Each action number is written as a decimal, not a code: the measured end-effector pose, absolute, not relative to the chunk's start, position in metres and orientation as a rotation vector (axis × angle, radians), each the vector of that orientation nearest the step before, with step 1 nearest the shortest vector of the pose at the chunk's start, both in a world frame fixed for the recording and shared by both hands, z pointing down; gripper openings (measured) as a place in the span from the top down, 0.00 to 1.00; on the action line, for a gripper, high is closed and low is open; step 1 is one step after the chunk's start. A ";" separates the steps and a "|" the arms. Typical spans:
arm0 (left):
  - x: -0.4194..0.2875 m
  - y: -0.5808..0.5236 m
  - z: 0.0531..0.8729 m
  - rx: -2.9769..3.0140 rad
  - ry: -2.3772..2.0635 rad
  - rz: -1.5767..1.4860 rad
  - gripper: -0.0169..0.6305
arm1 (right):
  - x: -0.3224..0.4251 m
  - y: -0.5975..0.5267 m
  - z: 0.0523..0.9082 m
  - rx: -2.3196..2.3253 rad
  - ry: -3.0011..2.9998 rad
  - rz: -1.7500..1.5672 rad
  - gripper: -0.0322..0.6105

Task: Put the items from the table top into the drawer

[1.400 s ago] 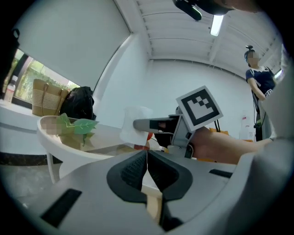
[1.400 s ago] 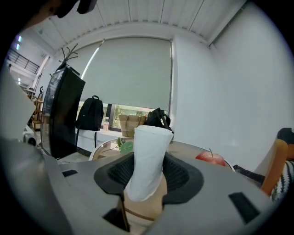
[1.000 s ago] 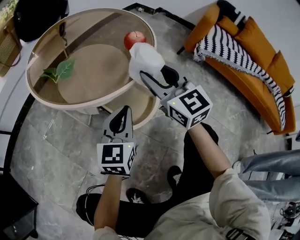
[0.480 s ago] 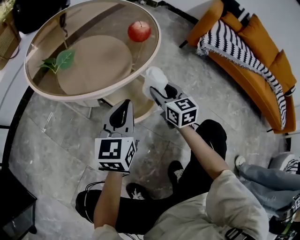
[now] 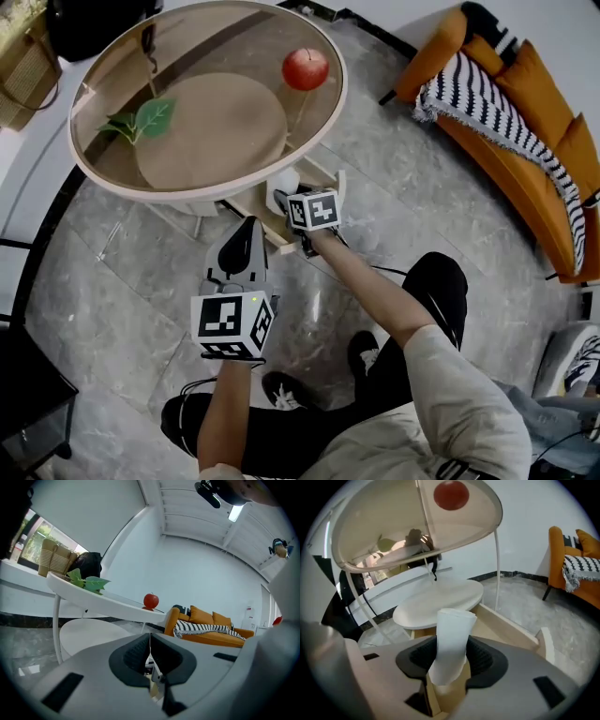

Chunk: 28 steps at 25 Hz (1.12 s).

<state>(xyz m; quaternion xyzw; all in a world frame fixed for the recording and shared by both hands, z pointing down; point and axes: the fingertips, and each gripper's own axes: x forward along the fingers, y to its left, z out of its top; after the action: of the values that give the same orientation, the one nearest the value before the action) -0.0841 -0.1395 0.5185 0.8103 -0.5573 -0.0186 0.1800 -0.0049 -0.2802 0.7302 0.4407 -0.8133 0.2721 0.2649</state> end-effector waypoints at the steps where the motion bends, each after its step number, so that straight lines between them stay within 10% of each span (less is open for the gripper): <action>1: -0.084 -0.139 0.517 2.293 -1.581 -0.053 0.94 | -0.004 -0.282 0.737 1.205 -2.156 0.783 0.61; 28: -0.081 -0.148 0.490 2.343 -1.612 -0.124 0.94 | -0.019 -0.295 0.734 1.033 -2.158 0.704 0.50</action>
<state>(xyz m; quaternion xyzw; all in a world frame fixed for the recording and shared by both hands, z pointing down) -0.0807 -0.1477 0.4900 0.8141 -0.5601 -0.0431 0.1470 -0.0189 -0.2949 0.7341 0.3926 -0.8203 0.2675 0.3184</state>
